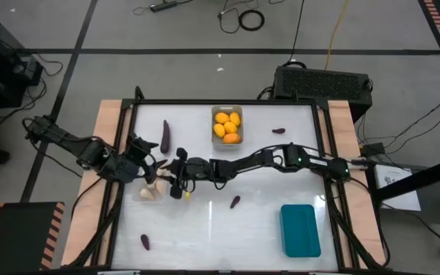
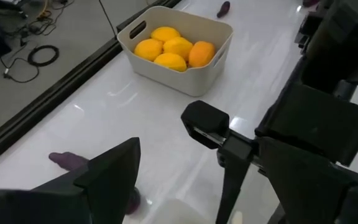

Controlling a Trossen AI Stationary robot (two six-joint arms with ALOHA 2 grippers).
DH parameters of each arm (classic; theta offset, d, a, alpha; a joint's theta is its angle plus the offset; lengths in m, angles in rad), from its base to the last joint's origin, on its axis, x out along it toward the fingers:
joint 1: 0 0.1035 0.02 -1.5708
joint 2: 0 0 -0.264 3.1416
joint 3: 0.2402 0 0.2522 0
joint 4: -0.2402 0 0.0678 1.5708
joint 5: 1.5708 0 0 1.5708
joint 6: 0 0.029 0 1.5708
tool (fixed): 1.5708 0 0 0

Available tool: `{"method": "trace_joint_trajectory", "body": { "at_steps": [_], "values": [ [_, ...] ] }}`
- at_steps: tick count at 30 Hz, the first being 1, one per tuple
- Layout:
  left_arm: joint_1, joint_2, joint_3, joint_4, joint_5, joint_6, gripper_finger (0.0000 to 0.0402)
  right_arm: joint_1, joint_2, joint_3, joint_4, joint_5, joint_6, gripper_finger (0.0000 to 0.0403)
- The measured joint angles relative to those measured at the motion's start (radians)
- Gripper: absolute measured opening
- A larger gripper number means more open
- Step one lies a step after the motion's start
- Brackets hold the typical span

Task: Sort produce into baskets
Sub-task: Put the garlic into the transparent bin, then put the eggplant into the blue bin

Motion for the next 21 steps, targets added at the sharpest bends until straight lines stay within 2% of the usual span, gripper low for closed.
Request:
{"method": "trace_joint_trajectory", "body": {
  "at_steps": [9,12,21],
  "values": [
    [0.012,0.0,0.0,0.003,0.021,0.015,0.0336,-0.014,0.0,0.0,-0.021,-0.002,0.022,0.0201],
    [0.012,0.0,0.0,0.003,0.026,0.015,0.0336,-0.016,-0.012,0.0,-0.083,-0.003,0.023,0.0225],
    [0.011,0.008,0.0,0.003,0.061,0.013,0.0336,-0.016,-0.2,0.001,-0.722,-0.003,-0.023,0.0251]
  ]
}}
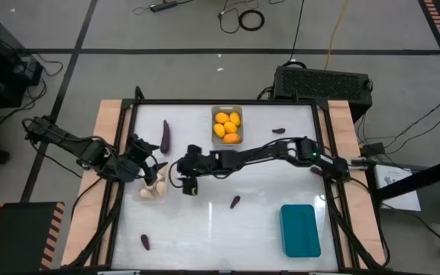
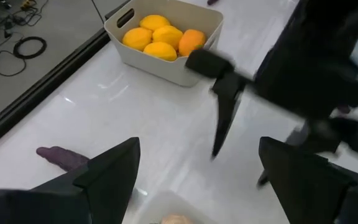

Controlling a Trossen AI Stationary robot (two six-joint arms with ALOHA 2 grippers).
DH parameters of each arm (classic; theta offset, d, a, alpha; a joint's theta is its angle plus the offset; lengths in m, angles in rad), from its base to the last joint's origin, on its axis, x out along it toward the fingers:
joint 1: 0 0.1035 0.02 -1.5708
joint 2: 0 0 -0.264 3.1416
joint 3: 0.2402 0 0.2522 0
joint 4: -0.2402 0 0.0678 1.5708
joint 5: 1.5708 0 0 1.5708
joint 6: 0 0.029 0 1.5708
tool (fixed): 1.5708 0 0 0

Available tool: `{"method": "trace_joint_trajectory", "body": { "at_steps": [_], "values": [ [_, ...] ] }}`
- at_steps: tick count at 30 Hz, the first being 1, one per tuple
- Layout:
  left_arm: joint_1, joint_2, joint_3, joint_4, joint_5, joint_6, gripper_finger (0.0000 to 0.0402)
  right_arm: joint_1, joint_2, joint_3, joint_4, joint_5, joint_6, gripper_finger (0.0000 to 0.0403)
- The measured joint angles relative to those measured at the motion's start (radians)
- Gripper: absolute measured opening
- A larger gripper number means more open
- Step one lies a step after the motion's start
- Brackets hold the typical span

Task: Sort produce into baskets
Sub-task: Put the eggplant into the blue bin

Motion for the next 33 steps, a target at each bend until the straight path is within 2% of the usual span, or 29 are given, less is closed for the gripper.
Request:
{"method": "trace_joint_trajectory", "body": {
  "at_steps": [7,13,18,22,27,33],
  "values": [
    [0.0,0.082,0.0,0.047,0.013,0.001,0.0336,0.004,-0.192,0.0,-0.442,0.001,-0.036,0.0251],
    [0.0,0.191,0.0,0.118,-0.008,0.002,0.0336,0.011,-0.336,0.0,-0.718,0.001,0.016,0.0251],
    [0.0,0.284,0.0,0.35,0.149,0.112,0.0336,0.048,-0.411,0.0,-0.958,0.004,0.107,0.0251],
    [0.001,0.385,0.0,0.578,0.199,0.184,0.0336,0.11,-0.455,0.0,-1.081,0.006,0.175,0.0251],
    [0.01,0.564,0.006,0.858,0.225,0.273,0.0336,0.208,-0.504,0.0,-1.151,0.014,0.215,0.0251],
    [0.055,0.818,0.091,1.047,0.231,0.287,0.0336,0.338,-0.608,-0.03,-1.201,0.221,0.311,0.0251]
  ]
}}
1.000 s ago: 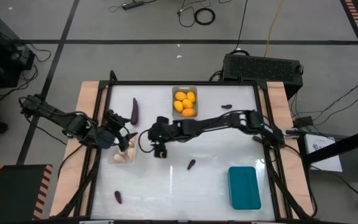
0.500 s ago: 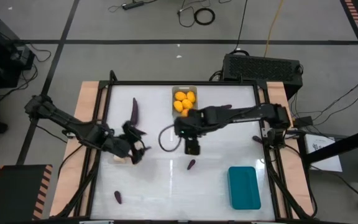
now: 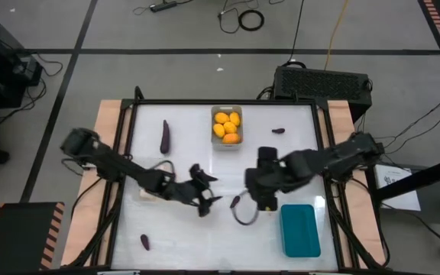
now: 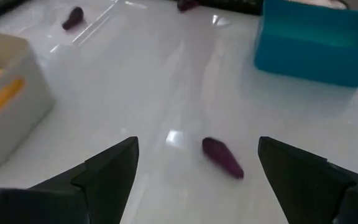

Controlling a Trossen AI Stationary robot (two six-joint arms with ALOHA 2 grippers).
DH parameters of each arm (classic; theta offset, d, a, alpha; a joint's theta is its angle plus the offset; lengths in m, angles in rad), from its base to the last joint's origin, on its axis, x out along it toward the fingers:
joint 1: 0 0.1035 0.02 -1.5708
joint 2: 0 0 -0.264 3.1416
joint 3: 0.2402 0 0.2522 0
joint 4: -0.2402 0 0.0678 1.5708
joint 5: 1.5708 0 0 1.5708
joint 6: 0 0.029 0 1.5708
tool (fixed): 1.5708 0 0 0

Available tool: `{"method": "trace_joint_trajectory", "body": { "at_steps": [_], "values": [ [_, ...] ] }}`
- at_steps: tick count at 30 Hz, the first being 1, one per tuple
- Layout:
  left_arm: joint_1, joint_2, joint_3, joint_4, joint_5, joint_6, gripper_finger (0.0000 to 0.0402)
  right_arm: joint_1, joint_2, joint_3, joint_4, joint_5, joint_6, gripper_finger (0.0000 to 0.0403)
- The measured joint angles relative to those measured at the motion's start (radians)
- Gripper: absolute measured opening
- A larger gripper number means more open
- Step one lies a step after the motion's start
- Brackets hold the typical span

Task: Sort produce into baskets
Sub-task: Put the eggplant into the blue bin

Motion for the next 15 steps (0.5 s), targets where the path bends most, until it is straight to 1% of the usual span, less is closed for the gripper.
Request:
{"method": "trace_joint_trajectory", "body": {
  "at_steps": [2,5,8,10,12,15],
  "values": [
    [0.005,0.09,0.059,0.015,-0.003,-0.059,0.0336,0.04,-0.052,-0.045,-0.002,0.075,0.057,0.0251],
    [0.005,0.221,0.163,0.004,-0.01,-0.147,0.0336,0.099,-0.151,-0.153,0.012,0.205,0.162,0.0251],
    [0.005,0.33,0.284,-0.09,-0.015,-0.198,0.0336,0.148,-0.256,-0.3,0.072,0.371,0.264,0.0251],
    [0.005,0.387,0.371,-0.175,-0.019,-0.222,0.0336,0.171,-0.321,-0.403,0.135,0.462,0.31,0.0251],
    [0.005,0.438,0.449,-0.27,-0.033,-0.242,0.0336,0.185,-0.382,-0.494,0.198,0.515,0.342,0.0251],
    [0.0,0.492,0.509,-0.329,-0.032,-0.26,0.0336,0.197,-0.451,-0.608,0.313,0.545,0.387,0.0251]
  ]
}}
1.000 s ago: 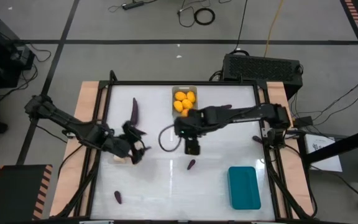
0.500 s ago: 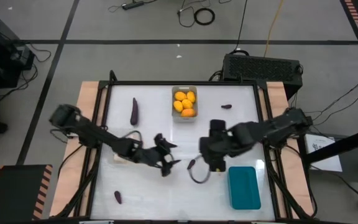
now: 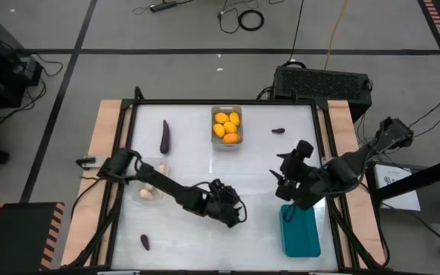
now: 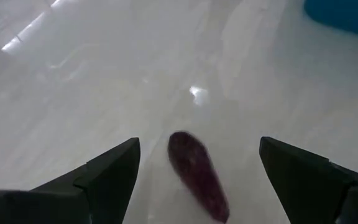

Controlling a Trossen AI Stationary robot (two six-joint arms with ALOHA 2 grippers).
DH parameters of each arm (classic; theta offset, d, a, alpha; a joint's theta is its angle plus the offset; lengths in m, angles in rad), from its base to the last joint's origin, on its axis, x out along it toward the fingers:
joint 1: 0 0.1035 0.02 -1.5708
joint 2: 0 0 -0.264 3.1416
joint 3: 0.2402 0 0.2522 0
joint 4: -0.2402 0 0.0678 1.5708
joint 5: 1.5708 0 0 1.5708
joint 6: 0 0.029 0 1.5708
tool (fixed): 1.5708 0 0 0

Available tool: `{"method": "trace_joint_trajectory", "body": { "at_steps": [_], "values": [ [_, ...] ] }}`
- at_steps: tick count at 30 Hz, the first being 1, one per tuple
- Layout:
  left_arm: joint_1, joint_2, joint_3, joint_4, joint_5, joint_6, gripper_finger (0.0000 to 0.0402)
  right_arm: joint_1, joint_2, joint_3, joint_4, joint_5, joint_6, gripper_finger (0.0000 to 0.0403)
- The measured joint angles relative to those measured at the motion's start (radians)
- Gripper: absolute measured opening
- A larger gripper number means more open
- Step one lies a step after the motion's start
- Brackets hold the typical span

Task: Sort produce into baskets
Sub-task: Put the eggplant into the blue bin

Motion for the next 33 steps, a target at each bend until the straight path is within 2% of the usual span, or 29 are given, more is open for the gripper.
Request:
{"method": "trace_joint_trajectory", "body": {
  "at_steps": [6,12,16,22,27,29,33],
  "values": [
    [0.0,0.036,0.022,-0.033,0.0,-0.019,0.0336,0.038,-0.06,-0.166,0.178,0.0,0.012,0.0251],
    [0.01,0.044,0.021,-0.063,0.015,-0.024,0.0323,0.041,-0.067,-0.147,0.197,0.063,0.029,0.0251],
    [0.009,0.046,0.021,-0.077,0.019,0.001,0.028,0.041,-0.067,-0.141,0.25,0.098,0.008,0.0251],
    [0.005,0.046,0.021,-0.071,0.02,0.056,0.0195,0.041,-0.067,-0.141,0.321,0.105,-0.032,0.0251],
    [-0.005,0.047,0.02,-0.004,0.022,0.154,0.0138,0.041,-0.067,-0.141,0.315,0.104,-0.042,0.0251],
    [-0.009,0.047,0.02,0.07,0.056,0.215,0.0122,0.041,-0.064,-0.141,0.306,0.096,-0.034,0.0251],
    [-0.013,0.047,0.02,0.248,0.196,0.345,0.01,0.041,-0.063,-0.141,0.277,0.043,-0.025,0.0251]
  ]
}}
